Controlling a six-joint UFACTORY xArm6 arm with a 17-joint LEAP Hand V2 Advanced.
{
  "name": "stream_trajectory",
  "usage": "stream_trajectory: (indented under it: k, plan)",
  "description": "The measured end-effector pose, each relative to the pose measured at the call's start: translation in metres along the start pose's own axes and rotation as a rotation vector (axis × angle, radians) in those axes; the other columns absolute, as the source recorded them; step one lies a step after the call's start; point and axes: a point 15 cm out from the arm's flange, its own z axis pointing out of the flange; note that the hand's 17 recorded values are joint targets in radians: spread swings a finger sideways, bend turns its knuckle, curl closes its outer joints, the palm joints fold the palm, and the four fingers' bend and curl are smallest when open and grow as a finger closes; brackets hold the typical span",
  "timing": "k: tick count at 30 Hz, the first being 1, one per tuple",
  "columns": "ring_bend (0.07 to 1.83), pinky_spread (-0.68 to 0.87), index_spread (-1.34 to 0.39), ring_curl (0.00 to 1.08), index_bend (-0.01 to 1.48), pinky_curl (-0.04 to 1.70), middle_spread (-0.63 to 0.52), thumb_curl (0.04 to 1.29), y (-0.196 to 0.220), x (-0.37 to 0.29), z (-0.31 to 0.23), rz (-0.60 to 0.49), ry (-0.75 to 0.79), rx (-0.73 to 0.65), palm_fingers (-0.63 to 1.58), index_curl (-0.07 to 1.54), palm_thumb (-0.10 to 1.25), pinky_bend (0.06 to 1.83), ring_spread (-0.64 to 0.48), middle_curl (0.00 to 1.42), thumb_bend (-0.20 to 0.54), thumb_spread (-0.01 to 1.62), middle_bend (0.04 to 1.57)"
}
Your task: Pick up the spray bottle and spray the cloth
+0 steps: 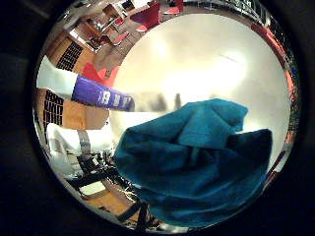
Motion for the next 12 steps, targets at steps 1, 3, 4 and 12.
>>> stream_trajectory:
  k: [1, 3, 4, 12]
  plan:
    - [0.46, 0.42, -0.23, 0.27, 0.16, 0.35, 0.1, 0.34, -0.001, 0.002, -0.01, 0.001, 0.006, 0.007, 0.13, 0.31, 0.63, 0.44, 0.16, 0.35, -0.026, 1.01, 0.27]
    - [0.45, 0.42, -0.23, 0.26, 0.15, 0.34, 0.1, 0.33, -0.002, 0.005, -0.031, 0.003, 0.023, 0.025, 0.14, 0.3, 0.62, 0.44, 0.16, 0.36, -0.026, 1.01, 0.26]
    - [0.45, 0.42, -0.23, 0.26, 0.15, 0.34, 0.1, 0.33, -0.003, 0.007, -0.041, 0.007, 0.03, 0.034, 0.14, 0.3, 0.62, 0.45, 0.17, 0.36, -0.026, 1.01, 0.26]
    - [0.44, 0.42, -0.23, 0.27, 0.16, 0.32, 0.1, 0.33, 0.001, 0.011, -0.108, 0.026, 0.066, 0.089, 0.16, 0.29, 0.62, 0.45, 0.17, 0.36, -0.027, 1.01, 0.25]
